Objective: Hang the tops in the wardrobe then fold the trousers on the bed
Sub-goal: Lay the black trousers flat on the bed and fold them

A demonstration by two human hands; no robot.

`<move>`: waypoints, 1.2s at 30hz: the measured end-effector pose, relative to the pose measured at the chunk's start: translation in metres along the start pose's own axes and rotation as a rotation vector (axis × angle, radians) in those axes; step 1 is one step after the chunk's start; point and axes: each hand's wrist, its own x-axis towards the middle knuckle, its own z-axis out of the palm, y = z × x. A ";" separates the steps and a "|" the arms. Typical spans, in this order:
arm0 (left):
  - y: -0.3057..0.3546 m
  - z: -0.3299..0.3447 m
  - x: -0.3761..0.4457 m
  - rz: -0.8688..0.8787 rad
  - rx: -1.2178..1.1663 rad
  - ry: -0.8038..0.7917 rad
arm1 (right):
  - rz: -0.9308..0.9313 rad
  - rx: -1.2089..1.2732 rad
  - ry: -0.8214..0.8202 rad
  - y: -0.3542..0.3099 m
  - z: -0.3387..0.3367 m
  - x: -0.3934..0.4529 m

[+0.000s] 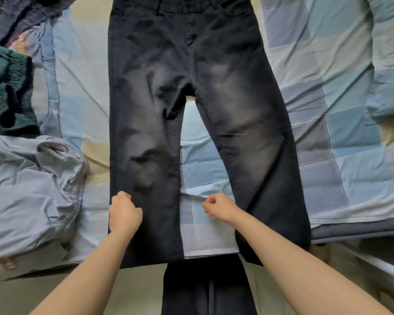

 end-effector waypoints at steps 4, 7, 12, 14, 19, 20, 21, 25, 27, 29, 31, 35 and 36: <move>-0.036 -0.001 0.028 -0.136 -0.198 -0.067 | 0.029 0.137 0.022 -0.029 0.041 0.027; -0.051 0.006 0.036 -0.139 -0.233 -0.045 | 0.057 0.182 -0.024 -0.046 0.063 0.024; -0.071 0.005 0.031 -0.152 -0.481 -0.130 | -0.003 0.393 -0.144 -0.051 0.089 -0.007; -0.078 -0.004 0.023 -0.158 -0.683 -0.311 | 0.004 0.472 -0.143 -0.044 0.098 -0.020; -0.104 -0.014 0.019 -0.064 -0.340 -0.406 | 0.075 -0.047 -0.100 0.003 0.093 -0.046; -0.105 -0.015 0.020 -0.033 -0.223 -0.367 | 0.095 -0.219 -0.079 0.011 0.088 -0.046; -0.101 -0.016 0.021 -0.021 -0.177 -0.364 | 0.117 -0.296 -0.047 0.016 0.079 -0.045; -0.064 -0.028 0.041 -0.026 -0.269 -0.323 | 0.078 -0.119 0.131 -0.010 0.024 -0.033; -0.034 -0.038 0.055 0.039 -0.253 -0.245 | 0.019 -0.093 0.225 -0.032 -0.017 -0.017; 0.008 -0.052 0.068 0.118 -0.185 -0.144 | -0.012 -0.053 0.323 -0.056 -0.067 0.005; 0.052 -0.068 0.079 0.212 -0.136 -0.075 | -0.052 -0.028 0.410 -0.079 -0.115 0.028; 0.149 -0.082 0.114 0.447 -0.083 -0.010 | -0.094 -0.115 0.601 -0.121 -0.212 0.076; 0.164 -0.084 0.117 0.502 -0.053 -0.018 | -0.091 -0.166 0.646 -0.128 -0.227 0.084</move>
